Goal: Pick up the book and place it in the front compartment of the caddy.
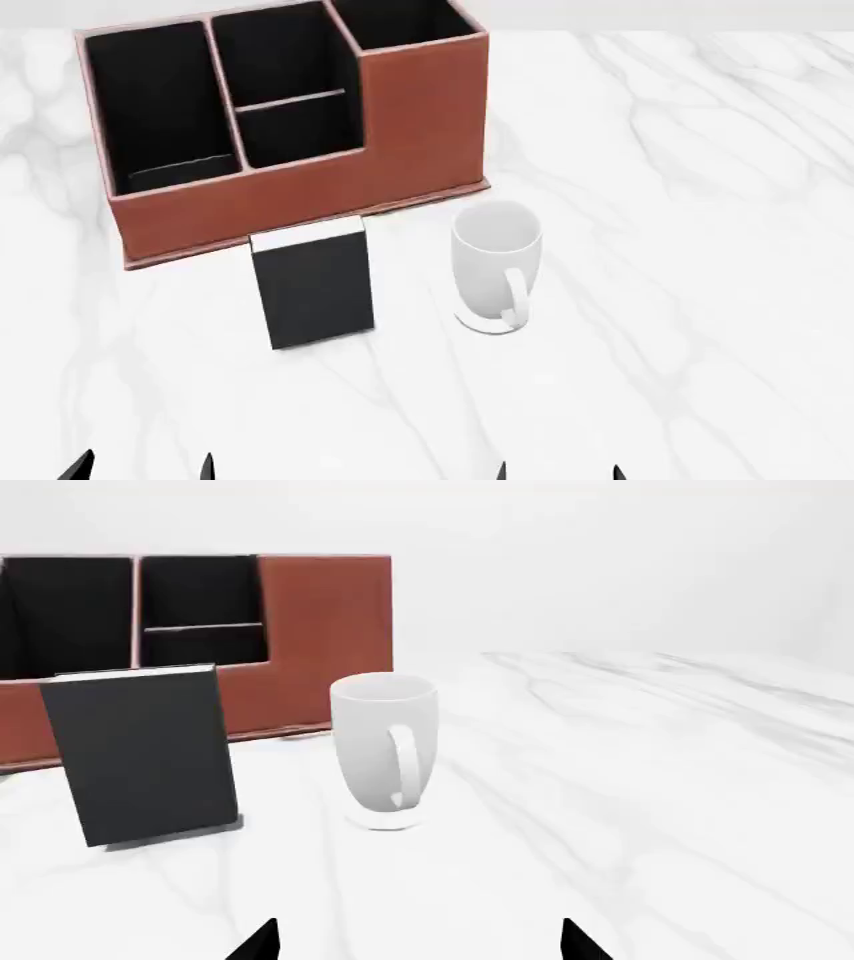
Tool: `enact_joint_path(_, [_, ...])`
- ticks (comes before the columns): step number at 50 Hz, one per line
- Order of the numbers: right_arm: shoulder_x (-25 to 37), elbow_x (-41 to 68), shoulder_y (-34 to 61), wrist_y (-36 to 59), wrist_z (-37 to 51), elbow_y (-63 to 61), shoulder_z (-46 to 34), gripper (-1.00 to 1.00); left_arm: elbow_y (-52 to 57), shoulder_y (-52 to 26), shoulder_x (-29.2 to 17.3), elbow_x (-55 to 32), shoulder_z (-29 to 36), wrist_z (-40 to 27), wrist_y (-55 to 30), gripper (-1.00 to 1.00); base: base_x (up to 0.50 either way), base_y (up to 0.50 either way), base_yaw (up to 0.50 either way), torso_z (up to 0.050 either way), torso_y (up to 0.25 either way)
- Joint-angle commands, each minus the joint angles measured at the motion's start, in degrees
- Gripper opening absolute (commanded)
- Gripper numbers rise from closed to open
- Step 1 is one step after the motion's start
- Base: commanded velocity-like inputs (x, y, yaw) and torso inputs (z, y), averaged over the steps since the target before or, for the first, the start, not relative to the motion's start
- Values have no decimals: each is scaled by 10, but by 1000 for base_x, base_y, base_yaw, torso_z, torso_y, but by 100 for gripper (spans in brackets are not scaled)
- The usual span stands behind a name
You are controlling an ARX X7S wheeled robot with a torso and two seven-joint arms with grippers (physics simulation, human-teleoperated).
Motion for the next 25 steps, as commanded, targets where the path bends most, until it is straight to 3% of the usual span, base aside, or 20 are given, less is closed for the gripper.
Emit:
enact_joint_path(1, [5,23,4,12,22,8,-2,100,-9,-6,-9,-6,7,-15,-15,100,0,0,0,0,0])
enact_joint_path(18, [32,44,5,9,60,0,-31,100,-9,-14,-32,-23,33,-51,-23,100,0,0,0,0,0])
enact_joint_path(25, [44,68,26,97,76,-94,-21,100,96,-50,-39,-59,12,-70,-136,100,0,0,0,0,0])
